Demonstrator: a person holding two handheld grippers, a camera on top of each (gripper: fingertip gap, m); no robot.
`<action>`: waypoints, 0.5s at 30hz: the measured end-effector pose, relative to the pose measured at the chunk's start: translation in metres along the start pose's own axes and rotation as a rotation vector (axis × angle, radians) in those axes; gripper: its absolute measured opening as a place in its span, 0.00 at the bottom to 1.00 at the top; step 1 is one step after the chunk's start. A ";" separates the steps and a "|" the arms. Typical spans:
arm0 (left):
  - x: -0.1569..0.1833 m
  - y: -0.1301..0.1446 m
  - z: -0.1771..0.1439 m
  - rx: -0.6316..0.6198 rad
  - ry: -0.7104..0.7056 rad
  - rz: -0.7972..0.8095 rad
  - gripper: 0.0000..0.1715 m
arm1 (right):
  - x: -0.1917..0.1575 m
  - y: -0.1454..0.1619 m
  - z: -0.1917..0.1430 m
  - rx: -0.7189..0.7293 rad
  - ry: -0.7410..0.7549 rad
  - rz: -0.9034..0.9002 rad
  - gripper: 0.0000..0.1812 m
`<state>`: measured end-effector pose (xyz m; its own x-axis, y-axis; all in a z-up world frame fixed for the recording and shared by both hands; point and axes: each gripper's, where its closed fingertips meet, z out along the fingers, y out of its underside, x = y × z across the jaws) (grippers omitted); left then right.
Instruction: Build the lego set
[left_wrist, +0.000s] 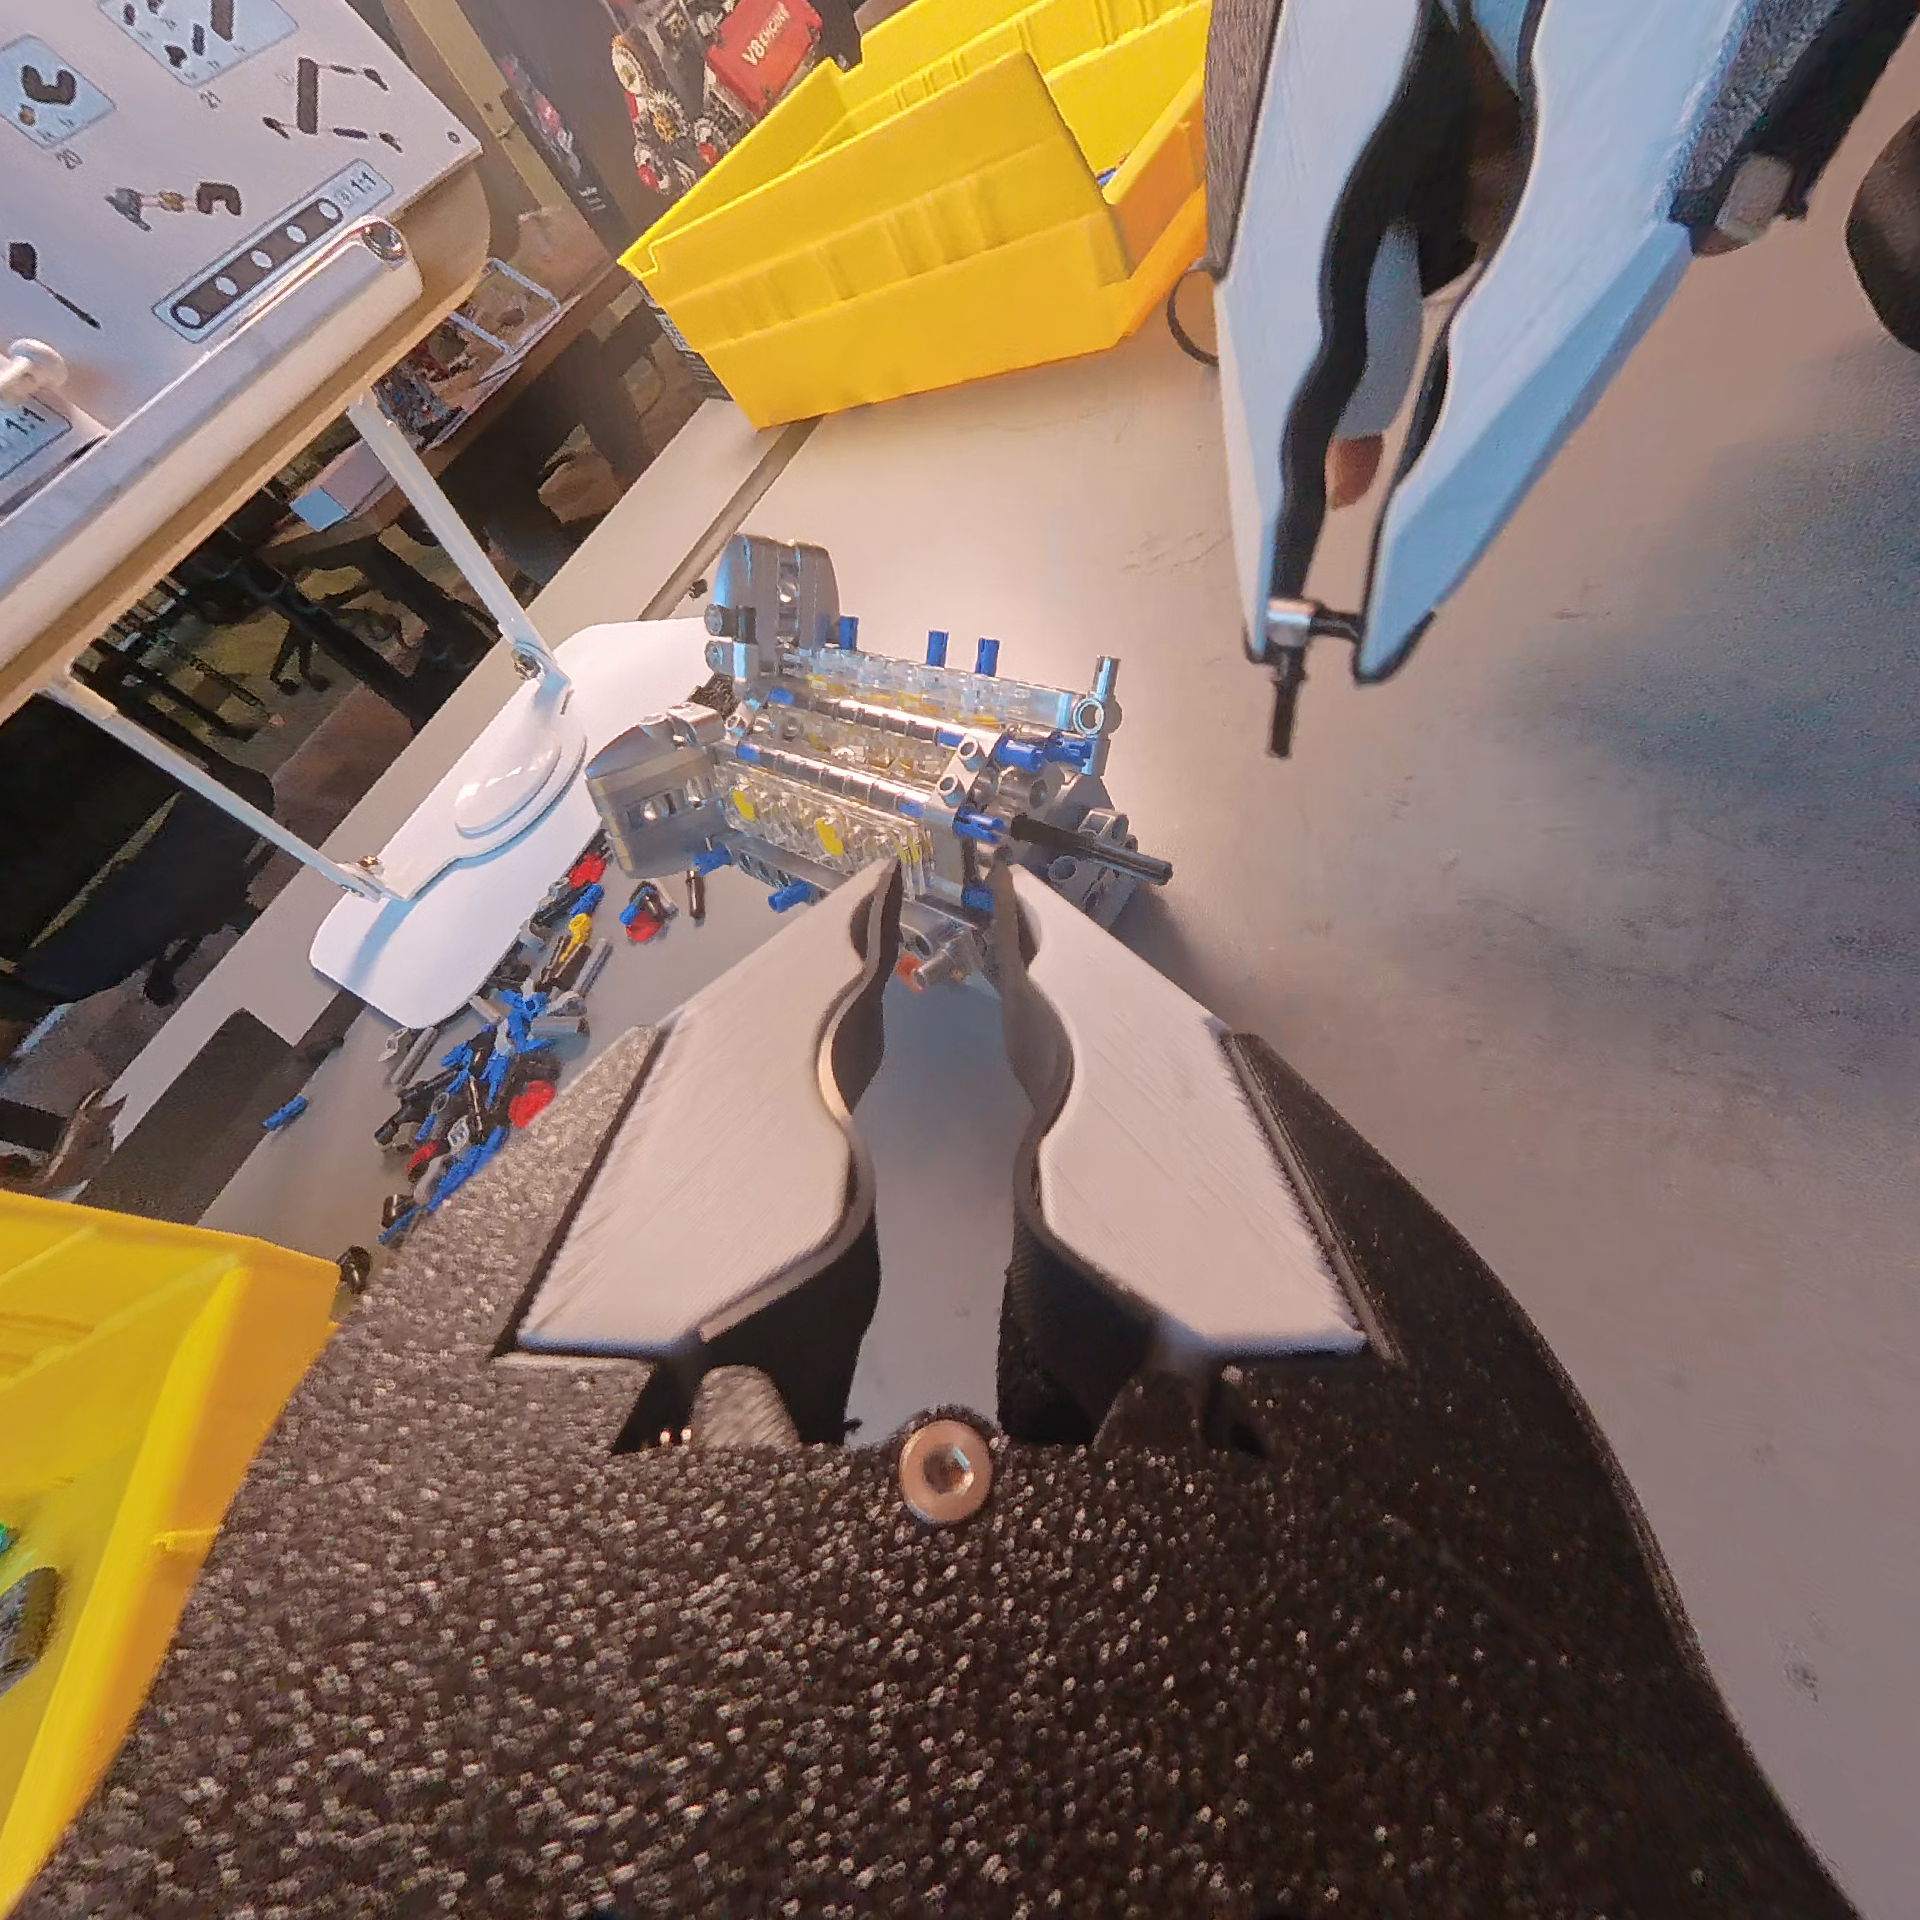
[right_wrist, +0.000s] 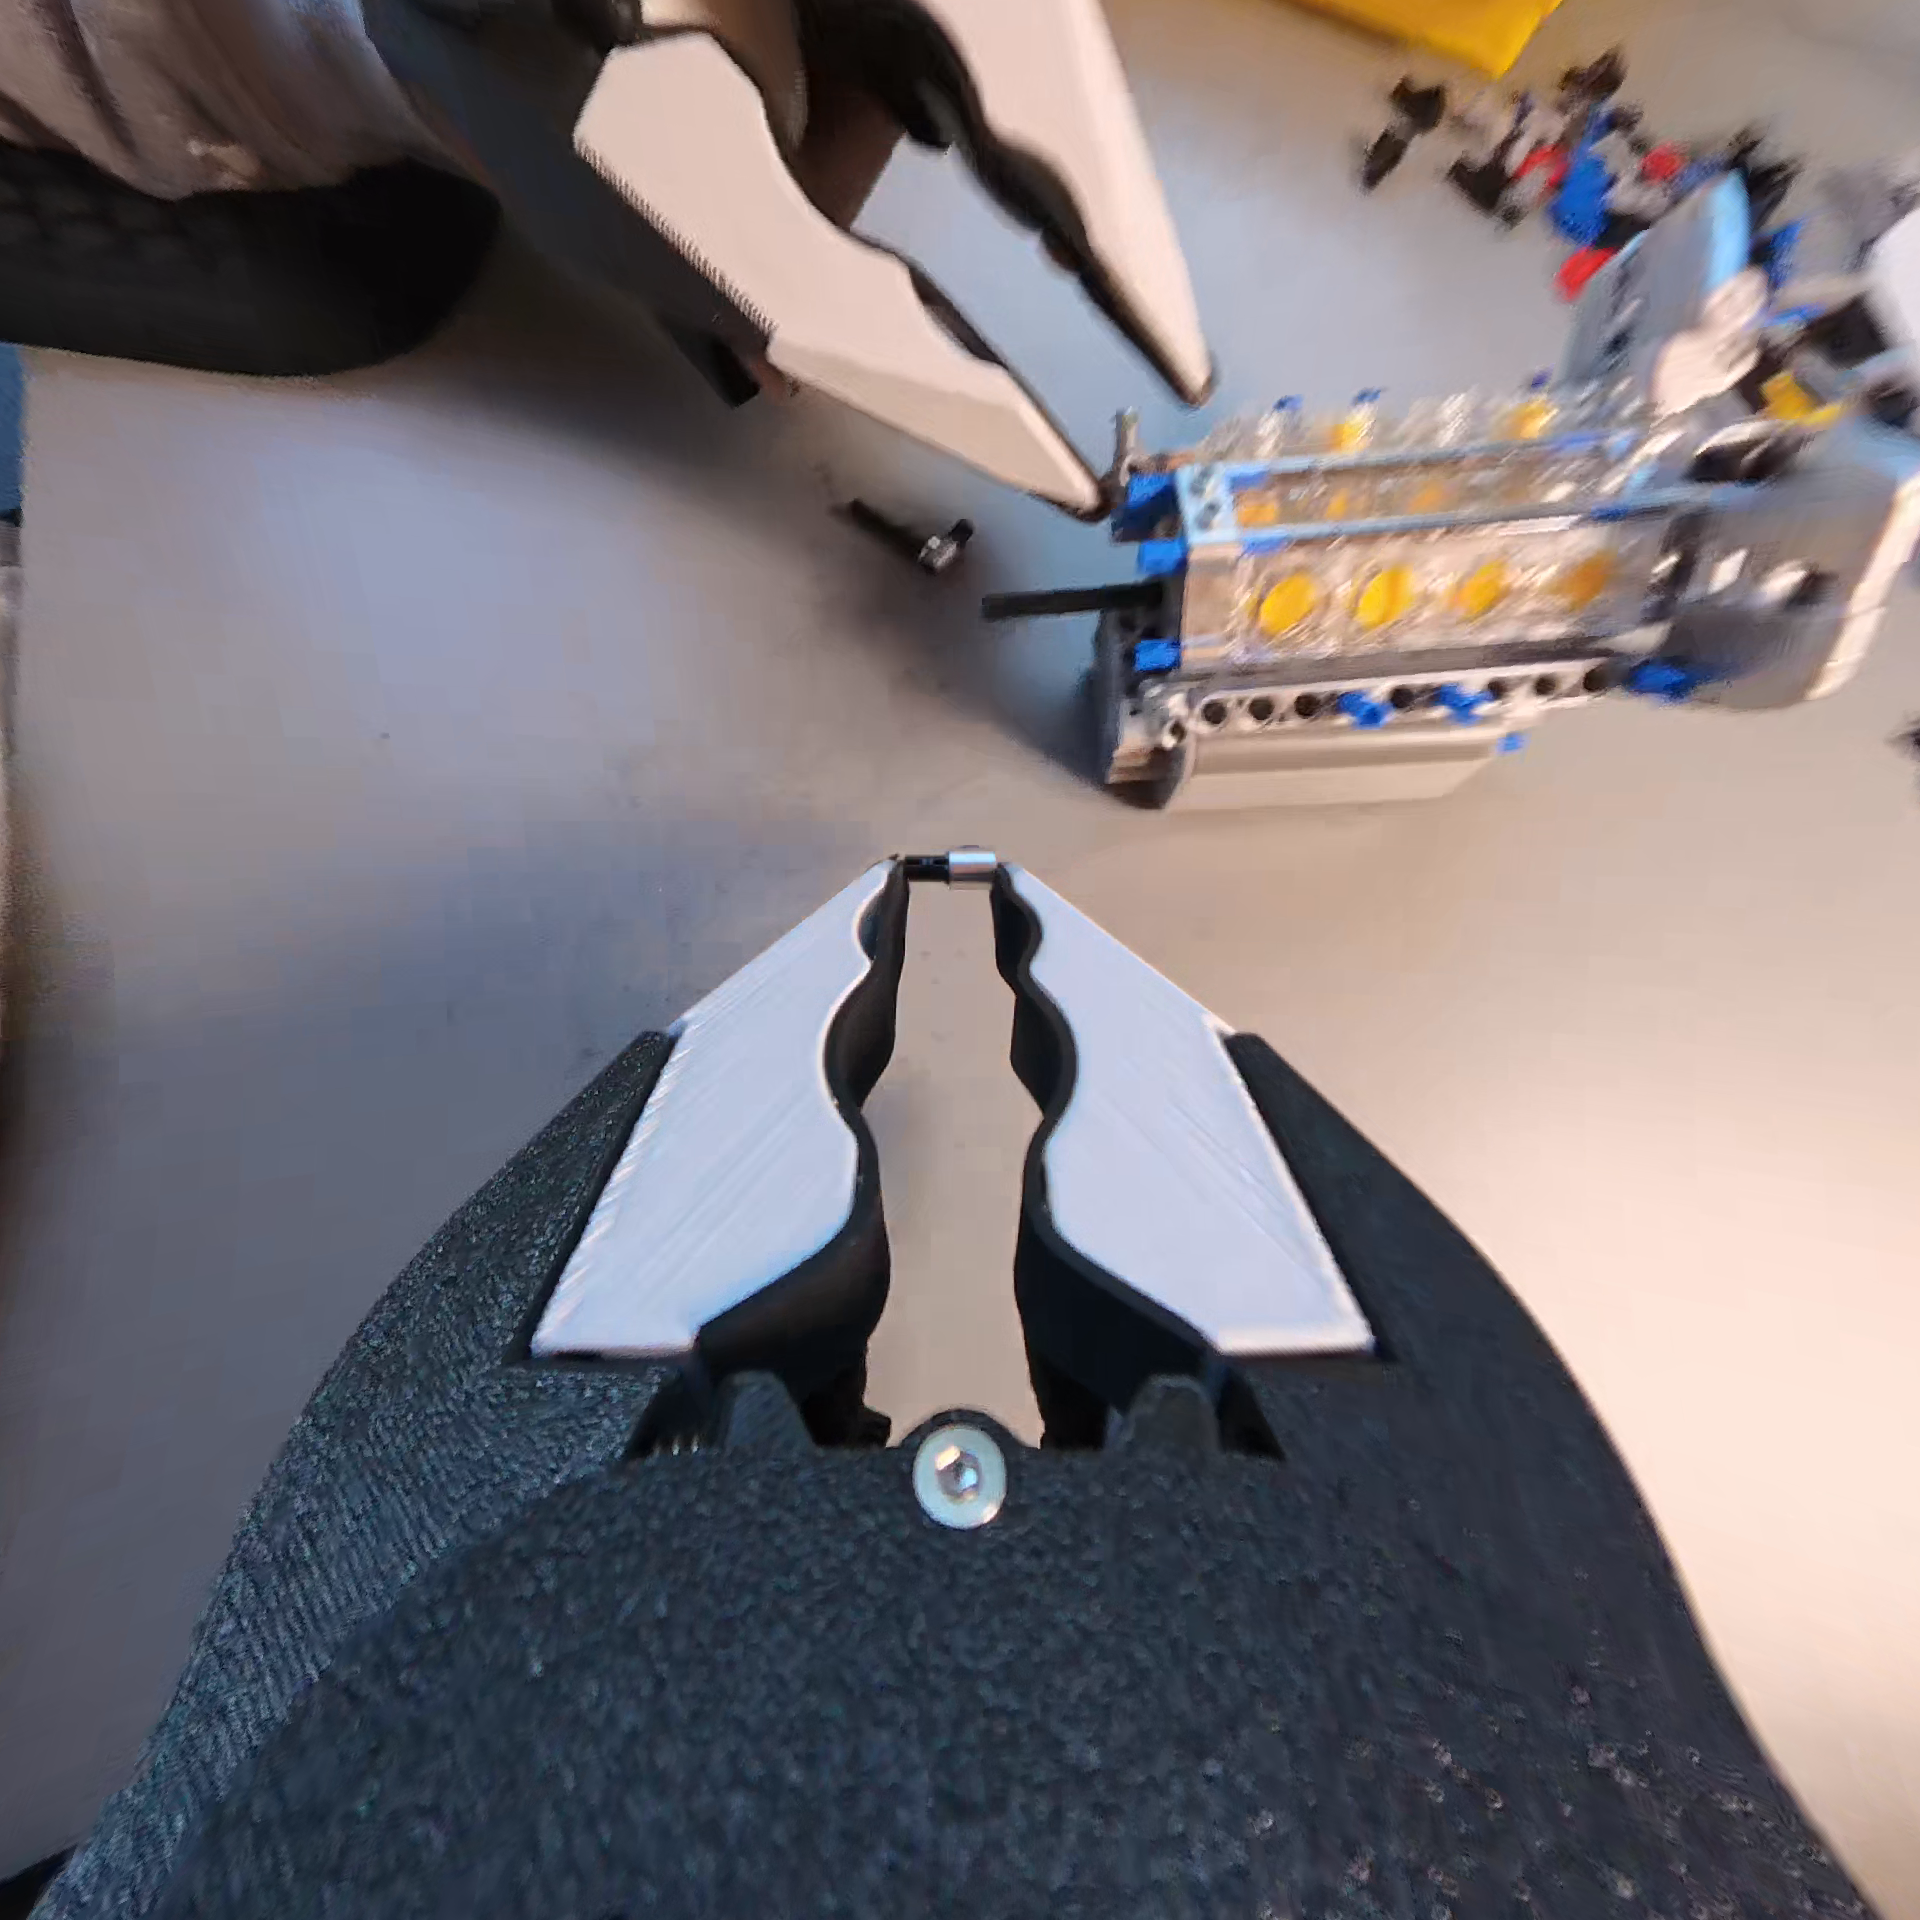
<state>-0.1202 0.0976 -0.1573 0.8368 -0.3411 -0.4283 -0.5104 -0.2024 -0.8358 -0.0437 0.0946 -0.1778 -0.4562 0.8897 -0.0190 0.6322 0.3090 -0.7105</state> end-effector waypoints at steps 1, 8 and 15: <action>0.001 -0.001 0.002 -0.002 -0.005 0.019 0.10 | -0.002 0.006 0.005 -0.008 -0.019 0.019 0.08; -0.002 -0.005 0.015 -0.027 -0.068 0.247 0.11 | -0.003 0.021 0.018 -0.040 -0.064 0.031 0.08; -0.025 -0.022 0.009 -0.056 -0.059 0.282 0.04 | -0.007 0.025 0.018 -0.038 -0.083 0.029 0.08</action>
<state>-0.1281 0.1185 -0.1309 0.6694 -0.3375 -0.6618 -0.7333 -0.1580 -0.6612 -0.0360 0.0901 -0.2081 -0.4865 0.8681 -0.0985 0.6686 0.2974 -0.6816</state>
